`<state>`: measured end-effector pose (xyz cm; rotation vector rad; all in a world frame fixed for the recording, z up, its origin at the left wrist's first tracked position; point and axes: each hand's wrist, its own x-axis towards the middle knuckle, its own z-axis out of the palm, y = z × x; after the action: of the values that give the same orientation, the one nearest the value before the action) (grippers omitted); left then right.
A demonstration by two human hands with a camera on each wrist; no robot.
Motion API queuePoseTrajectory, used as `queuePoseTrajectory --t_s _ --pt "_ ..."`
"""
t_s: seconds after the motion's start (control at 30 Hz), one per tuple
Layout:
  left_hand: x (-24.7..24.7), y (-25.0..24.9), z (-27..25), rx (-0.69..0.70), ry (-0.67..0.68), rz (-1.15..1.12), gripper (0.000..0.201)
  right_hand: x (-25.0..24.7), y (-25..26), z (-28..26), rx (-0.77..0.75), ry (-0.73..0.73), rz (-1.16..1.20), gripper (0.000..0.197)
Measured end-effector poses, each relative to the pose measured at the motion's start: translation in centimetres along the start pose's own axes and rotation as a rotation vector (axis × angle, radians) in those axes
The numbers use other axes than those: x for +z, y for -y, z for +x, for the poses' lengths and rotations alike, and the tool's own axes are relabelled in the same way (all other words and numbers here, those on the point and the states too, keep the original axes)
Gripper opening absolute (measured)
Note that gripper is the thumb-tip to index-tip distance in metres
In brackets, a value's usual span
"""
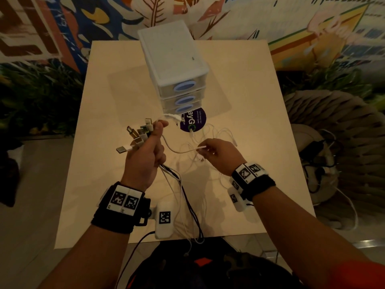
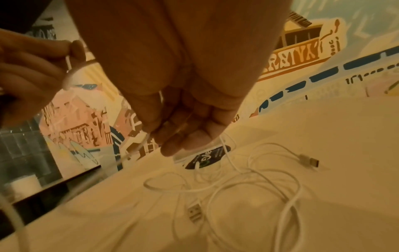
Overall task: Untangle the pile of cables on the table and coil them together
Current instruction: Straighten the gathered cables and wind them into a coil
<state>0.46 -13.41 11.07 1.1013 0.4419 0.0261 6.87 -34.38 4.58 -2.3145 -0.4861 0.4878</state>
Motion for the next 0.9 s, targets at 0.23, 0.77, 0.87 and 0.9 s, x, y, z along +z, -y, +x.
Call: queuePoseTrajectory --t_s 0.23,0.77,0.87,0.9 --pt "-0.1 -0.3 -0.8 0.016 -0.049 0.305 0.031 -2.8 4.0 -0.1 -0.064 -0.120 0.175 0.009" --pt "1.7 -0.1 -1.7 0.072 -0.053 0.399 0.021 -5.0 5.3 -1.6 -0.114 -0.142 -0.099 0.015" --pt "1.1 -0.3 -1.5 0.064 -0.068 0.343 0.035 -5.5 3.3 -3.1 -0.086 -0.068 -0.128 0.016" --pt "1.0 -0.3 -1.4 0.045 -0.078 0.327 0.040 -5.6 2.5 -3.7 -0.063 -0.029 -0.115 0.016"
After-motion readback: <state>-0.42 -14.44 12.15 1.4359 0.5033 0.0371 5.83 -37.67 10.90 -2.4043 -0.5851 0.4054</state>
